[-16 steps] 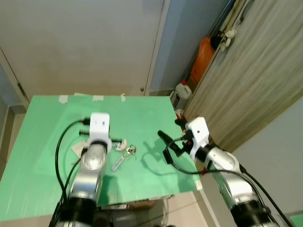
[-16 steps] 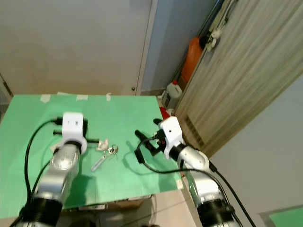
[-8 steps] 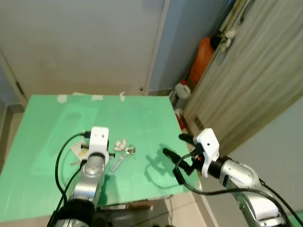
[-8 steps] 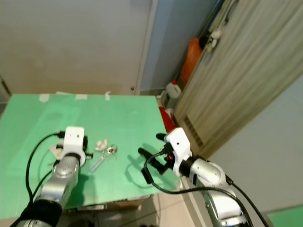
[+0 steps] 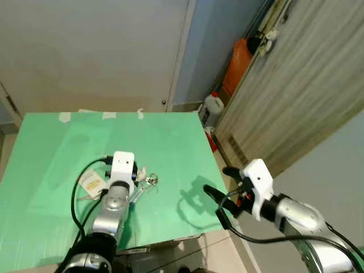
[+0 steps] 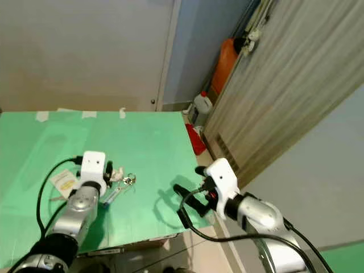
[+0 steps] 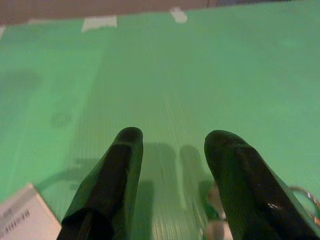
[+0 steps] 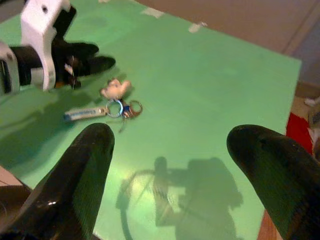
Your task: Hang keys on a hook
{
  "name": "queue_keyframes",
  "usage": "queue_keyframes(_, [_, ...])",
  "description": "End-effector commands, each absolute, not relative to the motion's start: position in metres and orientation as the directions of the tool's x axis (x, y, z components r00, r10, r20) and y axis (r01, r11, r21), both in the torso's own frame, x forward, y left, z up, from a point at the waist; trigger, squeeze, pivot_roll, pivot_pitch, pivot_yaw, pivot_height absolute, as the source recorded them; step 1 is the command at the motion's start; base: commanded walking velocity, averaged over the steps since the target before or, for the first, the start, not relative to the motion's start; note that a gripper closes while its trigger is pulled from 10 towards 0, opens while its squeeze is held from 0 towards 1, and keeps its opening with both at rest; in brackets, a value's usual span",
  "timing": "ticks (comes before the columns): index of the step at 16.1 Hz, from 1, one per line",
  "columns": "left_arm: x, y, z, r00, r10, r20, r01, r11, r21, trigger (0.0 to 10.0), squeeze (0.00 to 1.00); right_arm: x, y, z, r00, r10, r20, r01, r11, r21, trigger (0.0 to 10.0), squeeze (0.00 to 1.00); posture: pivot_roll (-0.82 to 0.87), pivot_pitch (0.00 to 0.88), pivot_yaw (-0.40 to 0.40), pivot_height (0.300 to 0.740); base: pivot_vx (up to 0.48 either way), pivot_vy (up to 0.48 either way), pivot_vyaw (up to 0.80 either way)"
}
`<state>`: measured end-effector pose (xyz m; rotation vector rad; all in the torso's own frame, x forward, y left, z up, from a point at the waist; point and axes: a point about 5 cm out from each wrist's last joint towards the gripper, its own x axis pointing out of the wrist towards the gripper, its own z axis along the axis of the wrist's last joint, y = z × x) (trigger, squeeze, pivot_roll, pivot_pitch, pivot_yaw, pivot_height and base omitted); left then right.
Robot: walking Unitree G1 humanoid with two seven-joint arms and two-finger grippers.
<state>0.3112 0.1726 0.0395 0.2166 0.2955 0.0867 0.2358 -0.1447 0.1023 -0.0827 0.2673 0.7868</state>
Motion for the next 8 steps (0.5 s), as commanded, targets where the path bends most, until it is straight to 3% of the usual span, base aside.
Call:
queue_keyframes(1, [0.31,0.166,0.038,0.955,0.101,-0.278,-0.042,0.977,0.211,10.0,1.0,0.234,-0.154,0.102,0.692,0.663,-0.286,-0.687,0.726,0.02,10.0,0.0,-0.11,0.144,-0.182,0.74,0.0,0.0,0.0])
queue_keyframes(5, [0.307,0.143,0.026,0.939,0.017,-0.343,0.025,0.993,0.119,10.0,1.0,0.23,-0.157,0.1,0.702,0.648,-0.294,-0.672,0.74,0.026,10.0,0.0,-0.12,0.141,-0.171,0.74,0.0,0.0,0.0])
queue_keyframes(6, [0.308,0.141,0.026,0.938,-0.002,-0.346,0.039,0.994,0.098,10.0,0.67,0.229,-0.156,0.101,0.702,0.649,-0.293,-0.672,0.74,0.028,10.0,0.0,-0.12,0.141,-0.17,0.74,0.0,0.0,0.0])
queue_keyframes(7, [0.308,0.139,0.024,0.932,-0.015,-0.362,0.051,0.995,0.089,10.0,0.0,0.227,-0.156,0.101,0.702,0.649,-0.292,-0.672,0.74,0.03,10.0,0.0,-0.13,0.148,-0.169,0.74,0.0,0.0,0.0])
queue_keyframes(8, [0.308,0.14,0.021,0.925,-0.01,-0.38,0.045,0.996,0.083,10.0,0.0,0.224,-0.157,0.101,0.702,0.649,-0.293,-0.672,0.74,0.032,10.0,0.0,-0.14,0.155,-0.167,0.74,0.0,0.0,0.0])
